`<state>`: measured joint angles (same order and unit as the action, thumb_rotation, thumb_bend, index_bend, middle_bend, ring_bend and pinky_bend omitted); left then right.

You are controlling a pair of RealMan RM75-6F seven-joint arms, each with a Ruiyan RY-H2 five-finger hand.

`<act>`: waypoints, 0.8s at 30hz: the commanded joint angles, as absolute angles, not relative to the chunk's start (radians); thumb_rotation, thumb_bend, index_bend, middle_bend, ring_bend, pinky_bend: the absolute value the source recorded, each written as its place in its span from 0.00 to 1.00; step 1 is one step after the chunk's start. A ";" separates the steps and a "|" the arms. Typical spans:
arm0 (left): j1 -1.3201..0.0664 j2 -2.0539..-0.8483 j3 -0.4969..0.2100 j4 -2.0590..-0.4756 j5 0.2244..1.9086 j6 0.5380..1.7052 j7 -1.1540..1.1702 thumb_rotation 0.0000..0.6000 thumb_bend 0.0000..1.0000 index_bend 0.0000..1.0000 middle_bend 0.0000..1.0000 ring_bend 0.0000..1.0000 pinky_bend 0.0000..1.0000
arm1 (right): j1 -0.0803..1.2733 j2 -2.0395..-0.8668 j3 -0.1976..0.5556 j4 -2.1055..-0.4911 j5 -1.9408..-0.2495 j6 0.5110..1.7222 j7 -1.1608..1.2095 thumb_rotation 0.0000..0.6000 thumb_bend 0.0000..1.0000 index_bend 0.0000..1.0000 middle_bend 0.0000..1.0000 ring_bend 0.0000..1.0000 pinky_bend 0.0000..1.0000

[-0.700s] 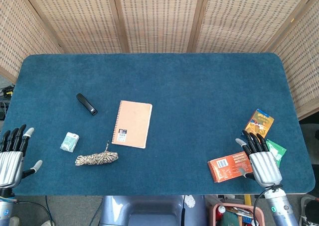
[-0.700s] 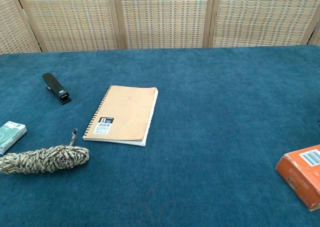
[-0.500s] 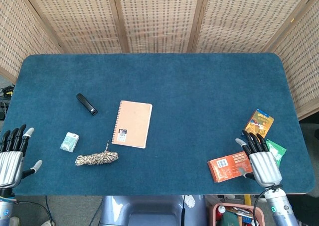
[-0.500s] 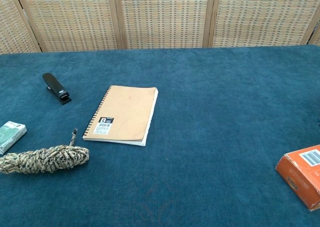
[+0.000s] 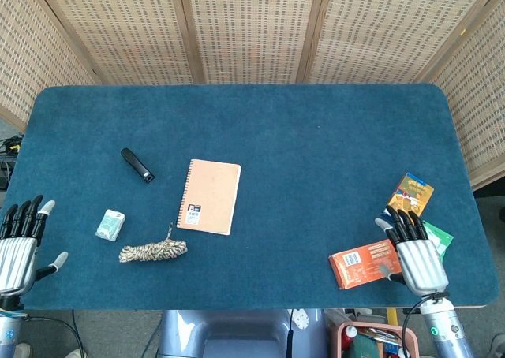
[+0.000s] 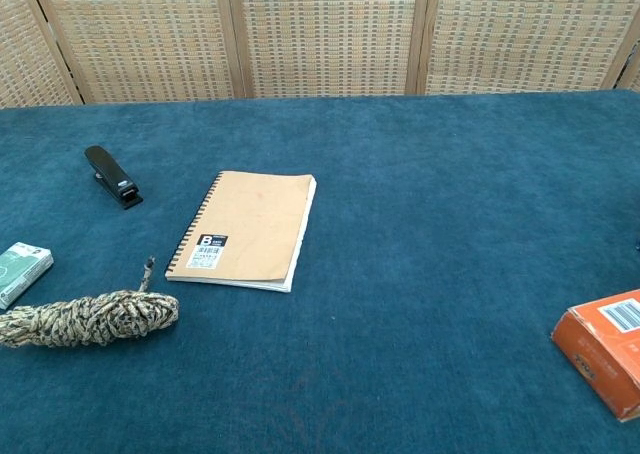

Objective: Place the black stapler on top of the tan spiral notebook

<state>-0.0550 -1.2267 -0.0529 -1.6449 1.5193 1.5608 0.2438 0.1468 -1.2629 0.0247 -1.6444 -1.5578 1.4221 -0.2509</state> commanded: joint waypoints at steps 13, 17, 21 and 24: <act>-0.174 -1.154 -0.127 -1.603 1.495 1.431 0.235 1.00 0.22 0.11 0.00 0.00 0.01 | 0.156 -1.269 0.034 -1.629 -1.525 1.394 -0.245 1.00 0.04 0.16 0.00 0.00 0.01; -0.265 -1.132 -0.168 -1.553 1.447 1.302 0.250 1.00 0.22 0.12 0.00 0.00 0.06 | 0.162 -1.276 0.042 -1.617 -1.500 1.377 -0.245 1.00 0.04 0.16 0.00 0.00 0.01; -0.352 -1.149 -0.194 -1.466 1.402 1.177 0.243 1.00 0.23 0.15 0.00 0.00 0.08 | 0.165 -1.279 0.049 -1.605 -1.481 1.368 -0.241 1.00 0.04 0.16 0.00 0.00 0.01; -0.422 -1.168 -0.196 -1.389 1.379 1.067 0.245 1.00 0.23 0.15 0.02 0.00 0.08 | 0.167 -1.282 0.056 -1.595 -1.466 1.362 -0.237 1.00 0.04 0.16 0.00 0.00 0.01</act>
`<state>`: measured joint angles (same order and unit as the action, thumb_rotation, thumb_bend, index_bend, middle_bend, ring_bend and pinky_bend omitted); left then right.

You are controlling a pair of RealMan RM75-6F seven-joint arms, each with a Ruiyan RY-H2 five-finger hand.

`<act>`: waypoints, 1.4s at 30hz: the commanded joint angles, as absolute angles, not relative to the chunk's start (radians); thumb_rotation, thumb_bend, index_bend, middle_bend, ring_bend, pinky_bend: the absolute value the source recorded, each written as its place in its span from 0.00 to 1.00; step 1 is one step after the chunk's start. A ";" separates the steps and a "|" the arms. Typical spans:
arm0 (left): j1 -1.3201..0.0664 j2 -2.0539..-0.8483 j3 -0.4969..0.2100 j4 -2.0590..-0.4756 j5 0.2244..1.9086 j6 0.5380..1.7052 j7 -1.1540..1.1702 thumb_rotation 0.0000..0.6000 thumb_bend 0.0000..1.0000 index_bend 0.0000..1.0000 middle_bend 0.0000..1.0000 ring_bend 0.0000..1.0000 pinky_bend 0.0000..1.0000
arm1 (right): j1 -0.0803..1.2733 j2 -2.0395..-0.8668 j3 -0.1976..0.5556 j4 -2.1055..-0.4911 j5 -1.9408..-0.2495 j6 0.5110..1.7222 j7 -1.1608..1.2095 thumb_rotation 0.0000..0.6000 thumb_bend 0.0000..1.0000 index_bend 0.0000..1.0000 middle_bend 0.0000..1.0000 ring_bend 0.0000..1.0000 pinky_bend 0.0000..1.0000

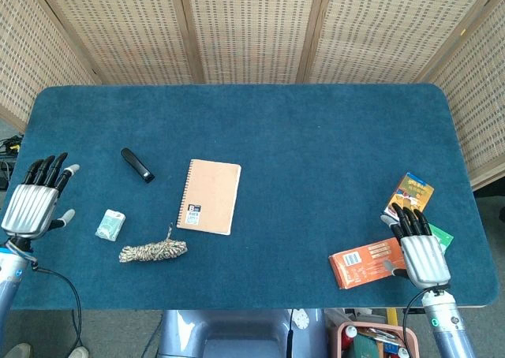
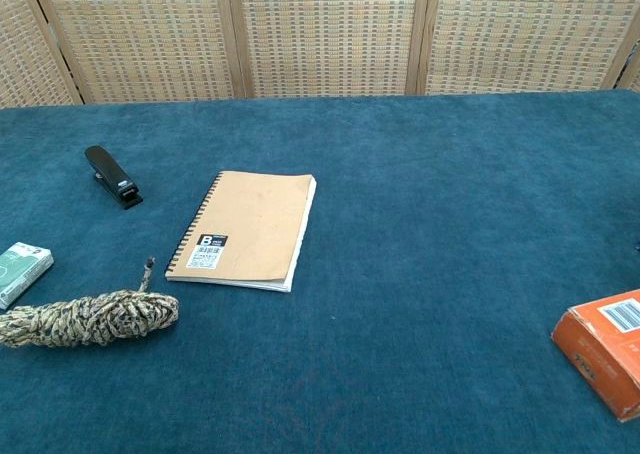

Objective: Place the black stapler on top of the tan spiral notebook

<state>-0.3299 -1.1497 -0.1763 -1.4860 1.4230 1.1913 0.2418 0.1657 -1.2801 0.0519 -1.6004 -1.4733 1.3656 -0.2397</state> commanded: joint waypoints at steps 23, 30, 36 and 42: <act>-0.742 -1.496 -0.145 -0.833 1.357 0.689 0.199 1.00 0.26 0.18 0.05 0.00 0.09 | 0.196 -1.314 0.092 -1.507 -1.340 1.283 -0.230 1.00 0.04 0.16 0.00 0.00 0.01; -0.808 -1.562 -0.145 -0.738 1.366 0.652 0.155 1.00 0.26 0.18 0.05 0.00 0.09 | 0.201 -1.318 0.098 -1.482 -1.311 1.262 -0.215 1.00 0.04 0.16 0.00 0.00 0.01; -0.849 -1.605 -0.137 -0.682 1.370 0.616 0.140 1.00 0.27 0.19 0.05 0.00 0.09 | 0.203 -1.317 0.100 -1.474 -1.302 1.257 -0.204 1.00 0.04 0.16 0.00 0.00 0.01; -0.878 -1.655 -0.111 -0.623 1.381 0.575 0.126 1.00 0.29 0.22 0.07 0.00 0.12 | 0.203 -1.317 0.106 -1.461 -1.288 1.253 -0.190 1.00 0.04 0.16 0.00 0.00 0.01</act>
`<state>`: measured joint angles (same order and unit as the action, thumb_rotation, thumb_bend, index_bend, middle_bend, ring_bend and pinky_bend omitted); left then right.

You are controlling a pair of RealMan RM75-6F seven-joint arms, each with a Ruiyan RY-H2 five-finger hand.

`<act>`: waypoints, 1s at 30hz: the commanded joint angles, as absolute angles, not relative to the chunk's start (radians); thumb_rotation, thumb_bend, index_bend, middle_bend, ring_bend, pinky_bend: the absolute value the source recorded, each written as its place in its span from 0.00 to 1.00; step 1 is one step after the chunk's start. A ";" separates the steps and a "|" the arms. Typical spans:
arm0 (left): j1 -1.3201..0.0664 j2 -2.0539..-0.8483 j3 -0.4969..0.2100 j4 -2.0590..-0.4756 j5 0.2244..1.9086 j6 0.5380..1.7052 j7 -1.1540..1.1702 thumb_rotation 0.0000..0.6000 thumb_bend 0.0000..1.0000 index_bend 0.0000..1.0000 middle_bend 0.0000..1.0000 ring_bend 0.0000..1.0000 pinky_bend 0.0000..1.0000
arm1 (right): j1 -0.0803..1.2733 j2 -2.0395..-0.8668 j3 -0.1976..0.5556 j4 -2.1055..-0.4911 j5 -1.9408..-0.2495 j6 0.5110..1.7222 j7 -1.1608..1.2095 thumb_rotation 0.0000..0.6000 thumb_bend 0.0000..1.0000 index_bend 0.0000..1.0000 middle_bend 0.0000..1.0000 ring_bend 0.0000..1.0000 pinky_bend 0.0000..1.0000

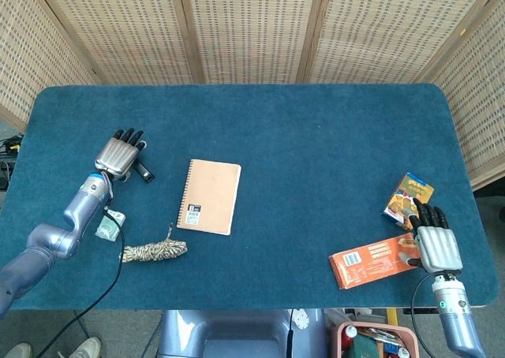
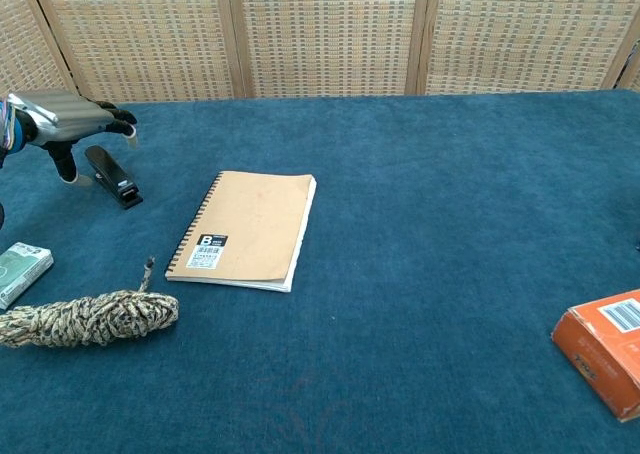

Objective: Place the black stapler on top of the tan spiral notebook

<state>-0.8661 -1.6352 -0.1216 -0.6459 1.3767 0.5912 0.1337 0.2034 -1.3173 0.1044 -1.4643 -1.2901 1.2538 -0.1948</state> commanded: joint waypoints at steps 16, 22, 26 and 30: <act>-0.865 -1.741 -0.068 -0.518 1.445 0.711 0.012 1.00 0.47 0.72 0.53 0.37 0.45 | 0.205 -1.320 0.100 -1.459 -1.292 1.257 -0.189 1.00 0.04 0.16 0.00 0.00 0.01; -0.863 -1.743 -0.050 -0.500 1.474 0.757 -0.041 1.00 0.49 0.75 0.56 0.40 0.47 | 0.204 -1.319 0.100 -1.461 -1.292 1.260 -0.187 1.00 0.04 0.16 0.00 0.00 0.01; -0.881 -1.709 -0.044 -0.554 1.504 0.809 -0.053 1.00 0.49 0.75 0.56 0.40 0.47 | 0.207 -1.320 0.100 -1.457 -1.287 1.254 -0.185 1.00 0.04 0.16 0.00 0.00 0.01; -0.903 -1.671 -0.044 -0.644 1.532 0.862 -0.028 1.00 0.49 0.75 0.56 0.40 0.47 | 0.207 -1.320 0.100 -1.457 -1.287 1.254 -0.181 1.00 0.04 0.16 0.00 0.00 0.01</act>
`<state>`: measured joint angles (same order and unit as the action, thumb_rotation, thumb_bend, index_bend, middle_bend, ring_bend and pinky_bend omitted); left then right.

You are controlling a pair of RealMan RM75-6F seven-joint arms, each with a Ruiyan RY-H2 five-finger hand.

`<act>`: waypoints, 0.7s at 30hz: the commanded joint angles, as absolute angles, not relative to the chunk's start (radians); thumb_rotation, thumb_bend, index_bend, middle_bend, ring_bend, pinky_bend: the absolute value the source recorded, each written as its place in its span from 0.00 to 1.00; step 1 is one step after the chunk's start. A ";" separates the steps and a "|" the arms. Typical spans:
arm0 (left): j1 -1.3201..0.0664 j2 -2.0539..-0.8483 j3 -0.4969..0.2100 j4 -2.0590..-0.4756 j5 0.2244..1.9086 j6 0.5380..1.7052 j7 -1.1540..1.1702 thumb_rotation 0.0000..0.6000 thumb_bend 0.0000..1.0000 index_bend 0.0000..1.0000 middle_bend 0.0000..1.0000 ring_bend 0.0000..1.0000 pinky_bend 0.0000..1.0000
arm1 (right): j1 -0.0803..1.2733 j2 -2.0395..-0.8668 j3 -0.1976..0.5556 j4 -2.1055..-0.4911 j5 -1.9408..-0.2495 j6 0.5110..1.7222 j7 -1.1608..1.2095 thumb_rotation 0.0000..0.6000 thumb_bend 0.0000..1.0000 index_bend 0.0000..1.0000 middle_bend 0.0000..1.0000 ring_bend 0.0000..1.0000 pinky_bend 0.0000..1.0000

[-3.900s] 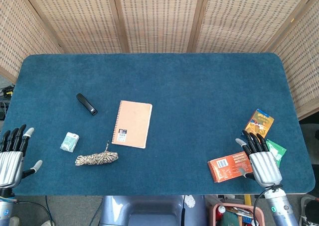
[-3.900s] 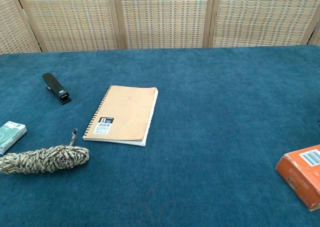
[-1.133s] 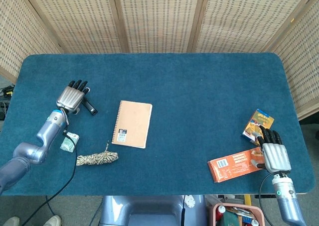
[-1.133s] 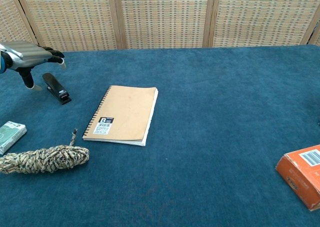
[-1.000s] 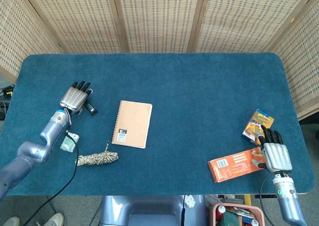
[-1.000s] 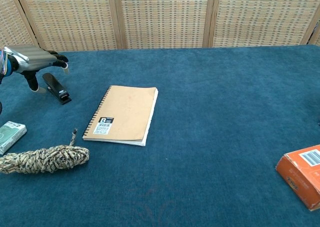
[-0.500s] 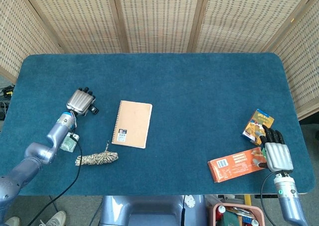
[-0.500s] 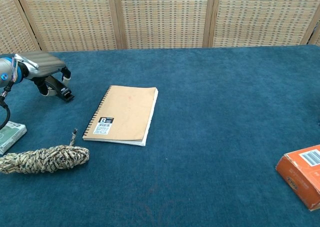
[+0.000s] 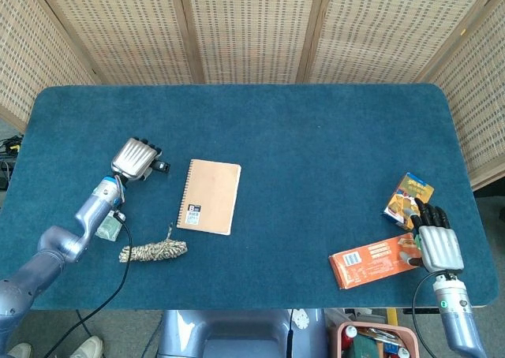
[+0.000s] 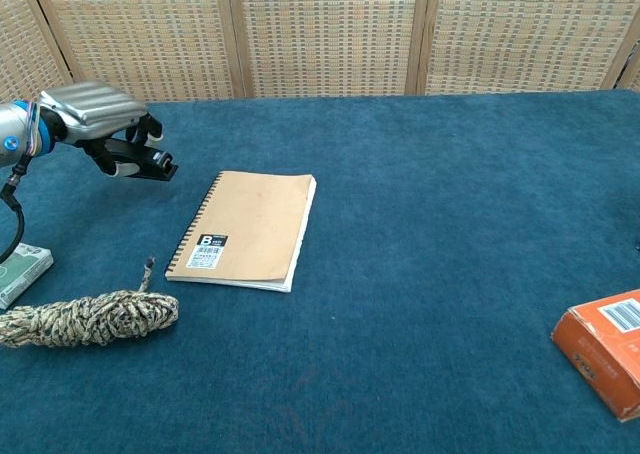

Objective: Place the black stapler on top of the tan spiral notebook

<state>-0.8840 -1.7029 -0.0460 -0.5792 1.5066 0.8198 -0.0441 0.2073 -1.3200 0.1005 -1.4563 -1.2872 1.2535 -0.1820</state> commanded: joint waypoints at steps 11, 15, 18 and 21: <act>-0.961 -1.624 0.035 -0.828 1.708 1.007 -0.018 1.00 0.49 0.75 0.56 0.40 0.47 | 0.203 -1.313 0.103 -1.460 -1.285 1.263 -0.175 1.00 0.04 0.16 0.00 0.00 0.01; -0.972 -1.630 0.056 -0.828 1.743 1.025 -0.027 1.00 0.49 0.75 0.56 0.40 0.47 | 0.202 -1.312 0.103 -1.463 -1.284 1.266 -0.175 1.00 0.04 0.16 0.00 0.00 0.01; -0.980 -1.632 0.070 -0.826 1.762 1.030 -0.034 1.00 0.49 0.75 0.56 0.40 0.47 | 0.201 -1.311 0.104 -1.463 -1.282 1.267 -0.175 1.00 0.04 0.16 0.00 0.00 0.01; -0.989 -1.633 0.097 -0.819 1.801 1.047 -0.039 1.00 0.49 0.75 0.56 0.40 0.47 | 0.200 -1.311 0.106 -1.462 -1.278 1.267 -0.175 1.00 0.04 0.16 0.00 0.00 0.01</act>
